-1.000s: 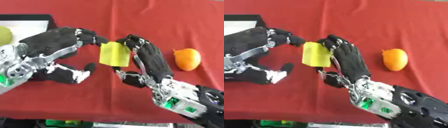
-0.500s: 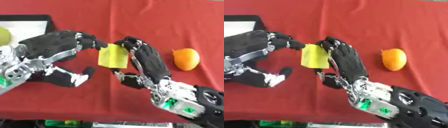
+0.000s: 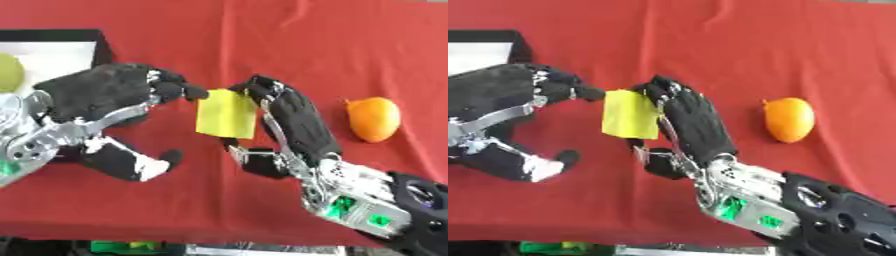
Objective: Pick up the objects with one hand, pass them to the other hand, and then place them into the box on the other side of the table.
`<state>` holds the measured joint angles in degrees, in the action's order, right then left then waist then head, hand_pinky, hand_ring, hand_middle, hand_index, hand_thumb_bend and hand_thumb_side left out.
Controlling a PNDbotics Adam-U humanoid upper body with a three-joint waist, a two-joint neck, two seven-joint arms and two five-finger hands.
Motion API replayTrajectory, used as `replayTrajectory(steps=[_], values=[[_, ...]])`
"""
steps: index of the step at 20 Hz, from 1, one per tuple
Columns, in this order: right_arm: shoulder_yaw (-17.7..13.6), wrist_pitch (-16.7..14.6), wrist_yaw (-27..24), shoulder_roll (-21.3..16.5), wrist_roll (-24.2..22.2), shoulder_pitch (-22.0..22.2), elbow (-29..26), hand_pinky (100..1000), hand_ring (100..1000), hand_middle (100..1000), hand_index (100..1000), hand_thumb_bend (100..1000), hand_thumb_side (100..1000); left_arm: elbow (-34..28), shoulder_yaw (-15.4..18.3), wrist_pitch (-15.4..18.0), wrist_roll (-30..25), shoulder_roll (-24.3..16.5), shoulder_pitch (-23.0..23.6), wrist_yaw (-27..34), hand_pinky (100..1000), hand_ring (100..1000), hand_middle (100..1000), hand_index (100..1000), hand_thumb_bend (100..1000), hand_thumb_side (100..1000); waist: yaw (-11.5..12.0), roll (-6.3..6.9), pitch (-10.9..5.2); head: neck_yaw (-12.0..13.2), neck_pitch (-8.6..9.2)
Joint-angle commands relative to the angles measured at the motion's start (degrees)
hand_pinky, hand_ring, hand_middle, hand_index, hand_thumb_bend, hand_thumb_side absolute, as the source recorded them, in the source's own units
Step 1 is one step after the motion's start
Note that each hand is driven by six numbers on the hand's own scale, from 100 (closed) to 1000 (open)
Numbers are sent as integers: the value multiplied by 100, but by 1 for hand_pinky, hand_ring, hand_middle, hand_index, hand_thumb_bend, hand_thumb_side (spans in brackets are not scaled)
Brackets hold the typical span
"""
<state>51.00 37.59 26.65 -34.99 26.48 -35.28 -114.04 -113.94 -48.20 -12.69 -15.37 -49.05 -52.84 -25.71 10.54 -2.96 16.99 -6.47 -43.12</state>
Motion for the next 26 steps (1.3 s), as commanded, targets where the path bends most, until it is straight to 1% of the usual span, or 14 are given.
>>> replayTrajectory(steps=[1, 3, 6, 8, 11, 14, 17, 21, 26], values=[[-5, 515, -151, -79, 682, -38, -55, 114, 618, 431, 512, 266, 100, -66, 1, -68, 98, -93, -83, -224, 904, 812, 783, 985, 333, 289, -2, 15, -90, 24, 60], [-1, 493, -200, -85, 726, -28, -55, 112, 618, 430, 511, 267, 100, -66, -26, -52, 27, -77, -87, -322, 911, 818, 788, 994, 338, 296, -5, 16, -92, 33, 52], [15, 455, -310, -85, 767, -24, -55, 102, 617, 428, 510, 268, 100, -66, -40, -34, -52, -30, -98, -369, 911, 818, 792, 1000, 320, 285, -6, 17, -96, 34, 47], [21, 372, -433, -73, 814, -36, -55, 106, 616, 426, 508, 254, 100, -66, -47, -33, -62, 1, -117, -334, 909, 816, 792, 1000, 313, 277, -6, 19, -101, 32, 38], [13, 225, -720, -61, 977, -61, -55, 110, 616, 424, 506, 230, 100, -66, -43, -76, -57, 21, -140, -337, 910, 817, 793, 1000, 327, 281, -2, 23, -109, 39, 32], [39, 104, -900, -72, 1155, -65, -55, 119, 618, 426, 509, 212, 100, -66, -52, -99, -55, 50, -143, -339, 911, 817, 794, 1000, 314, 274, -4, 22, -115, 42, 32], [73, 71, -945, -83, 1243, -63, -55, 125, 619, 427, 511, 188, 100, -66, -63, -116, -79, 88, -177, -374, 912, 820, 796, 1000, 341, 283, -3, 20, -127, 43, 20], [124, 17, -954, -82, 1264, -74, -55, 136, 622, 429, 513, 163, 100, -66, -49, -224, -114, 147, -213, -504, 917, 824, 801, 1000, 366, 291, -4, 22, -142, 42, 1], [146, -34, -893, -79, 1218, -73, -55, 144, 624, 430, 514, 155, 100, -66, -88, -224, -227, 257, -282, -467, 919, 823, 801, 1000, 314, 266, -5, 27, -149, 47, -21]])
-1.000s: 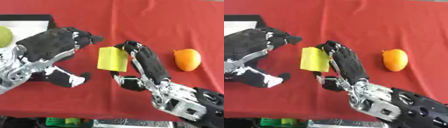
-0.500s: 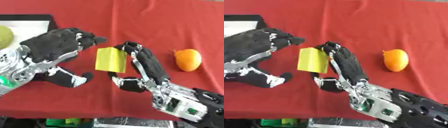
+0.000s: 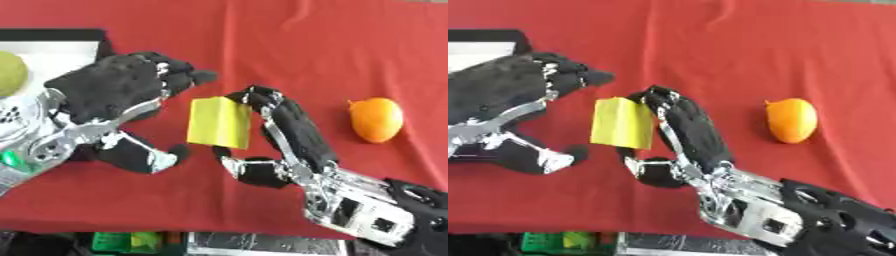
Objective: Pick up the objects with one hand, pass them to the other hand, and then place them into the box on the other side of the table.
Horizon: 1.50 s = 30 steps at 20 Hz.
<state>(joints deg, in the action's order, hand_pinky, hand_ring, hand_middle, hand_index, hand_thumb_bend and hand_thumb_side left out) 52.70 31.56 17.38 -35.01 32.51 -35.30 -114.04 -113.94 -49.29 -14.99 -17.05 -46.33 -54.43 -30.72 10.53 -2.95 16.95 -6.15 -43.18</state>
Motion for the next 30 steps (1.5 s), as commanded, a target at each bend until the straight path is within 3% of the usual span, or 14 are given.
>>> replayTrajectory(steps=[1, 11, 30], values=[[-27, 564, 45, -79, 613, -69, -55, 145, 624, 430, 514, 156, 100, -66, 7, 31, -96, 1, -132, 82, 919, 823, 800, 1000, 300, 263, -6, 27, -145, 16, -19], [-24, 486, 139, -92, 580, -40, -55, 142, 623, 428, 512, 157, 100, -66, 38, -10, -337, 79, -170, 84, 925, 829, 806, 1000, 317, 271, -10, 27, -156, 18, -27], [16, -170, 387, -138, 571, 63, -55, 155, 621, 427, 510, 140, 100, -66, -16, -151, -576, 275, -196, -201, 928, 835, 810, 1000, 317, 290, -25, 21, -159, 33, -16]])
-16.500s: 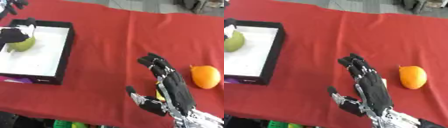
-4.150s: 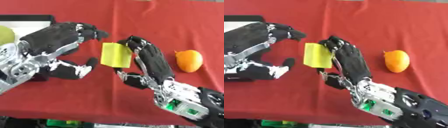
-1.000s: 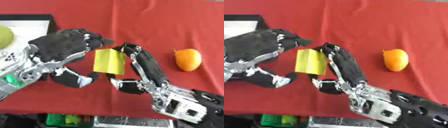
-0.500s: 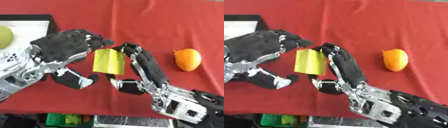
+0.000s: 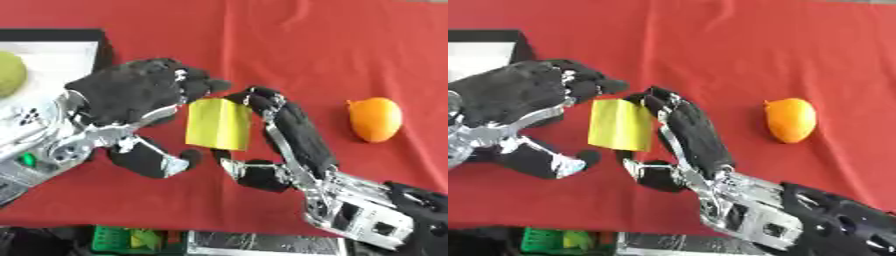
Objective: Pick up the objects with one hand, pass them to the other hand, and then place them into the box on the other side of the table.
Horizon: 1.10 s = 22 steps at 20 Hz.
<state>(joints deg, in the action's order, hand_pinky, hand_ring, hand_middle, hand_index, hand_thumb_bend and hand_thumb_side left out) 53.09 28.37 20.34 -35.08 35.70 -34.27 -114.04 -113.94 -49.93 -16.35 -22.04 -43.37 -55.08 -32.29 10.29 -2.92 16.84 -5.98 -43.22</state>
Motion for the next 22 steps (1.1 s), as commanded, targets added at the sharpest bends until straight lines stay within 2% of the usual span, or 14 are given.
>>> replayTrajectory(steps=[1, 9, 15, 22], values=[[-26, 120, 109, -132, 241, -35, -55, 156, 621, 427, 510, 140, 100, -66, 46, -20, -113, -12, -137, -46, 927, 834, 809, 1000, 315, 291, -1, 18, -149, 15, -11], [-34, -147, 239, -148, 159, -6, -55, 157, 619, 426, 509, 134, 100, -66, 33, -28, -475, 38, -144, -50, 924, 836, 804, 1000, 289, 308, -1, 16, -149, 19, 3], [-39, -270, 288, -150, 166, 9, -55, 161, 616, 424, 507, 139, 100, -66, 40, -123, -491, 83, -146, -99, 904, 820, 784, 967, 281, 314, -9, 16, -147, 25, 1], [-44, -381, 298, -157, 121, -5, -55, 158, 615, 425, 507, 134, 100, -66, 4, -186, -389, 108, -164, -414, 910, 828, 796, 990, 390, 353, -9, 33, -154, 28, -17]])
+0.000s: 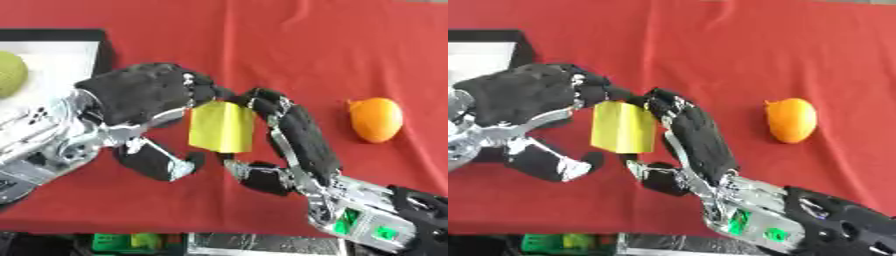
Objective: Pick up the objects with one hand, pass them to the other hand, and then place them into the box on the other side of the table.
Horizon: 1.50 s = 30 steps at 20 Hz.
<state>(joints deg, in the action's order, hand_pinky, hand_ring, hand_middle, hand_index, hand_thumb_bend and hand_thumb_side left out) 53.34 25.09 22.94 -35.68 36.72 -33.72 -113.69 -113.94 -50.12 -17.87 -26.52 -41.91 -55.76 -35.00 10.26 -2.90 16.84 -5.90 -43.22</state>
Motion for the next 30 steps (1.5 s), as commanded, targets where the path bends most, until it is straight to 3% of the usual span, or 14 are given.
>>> replayTrajectory(steps=[1, 6, 16, 30], values=[[-66, -71, 45, -98, 9, -65, -90, 159, 615, 425, 508, 134, 100, -66, 18, -59, 95, -34, -99, -223, 911, 829, 797, 990, 399, 357, -8, 32, -155, 24, -16], [-55, -90, 106, -104, -41, -73, -90, 154, 614, 425, 509, 106, 100, -66, -30, -117, 125, -7, -109, -523, 913, 835, 800, 992, 441, 387, -26, 46, -158, 38, -36], [47, -232, 23, -99, -79, -69, -90, 149, 609, 431, 508, 100, 100, -66, -60, -170, 257, 84, -67, -658, 874, 801, 754, 935, 360, 356, -56, 38, -164, 51, -46], [74, -621, -165, -131, -125, -44, -90, 139, 592, 409, 513, 100, 100, 68, -186, -39, 448, 194, -46, -790, 860, 786, 731, 893, 369, 384, -73, 48, -167, 58, -44]])
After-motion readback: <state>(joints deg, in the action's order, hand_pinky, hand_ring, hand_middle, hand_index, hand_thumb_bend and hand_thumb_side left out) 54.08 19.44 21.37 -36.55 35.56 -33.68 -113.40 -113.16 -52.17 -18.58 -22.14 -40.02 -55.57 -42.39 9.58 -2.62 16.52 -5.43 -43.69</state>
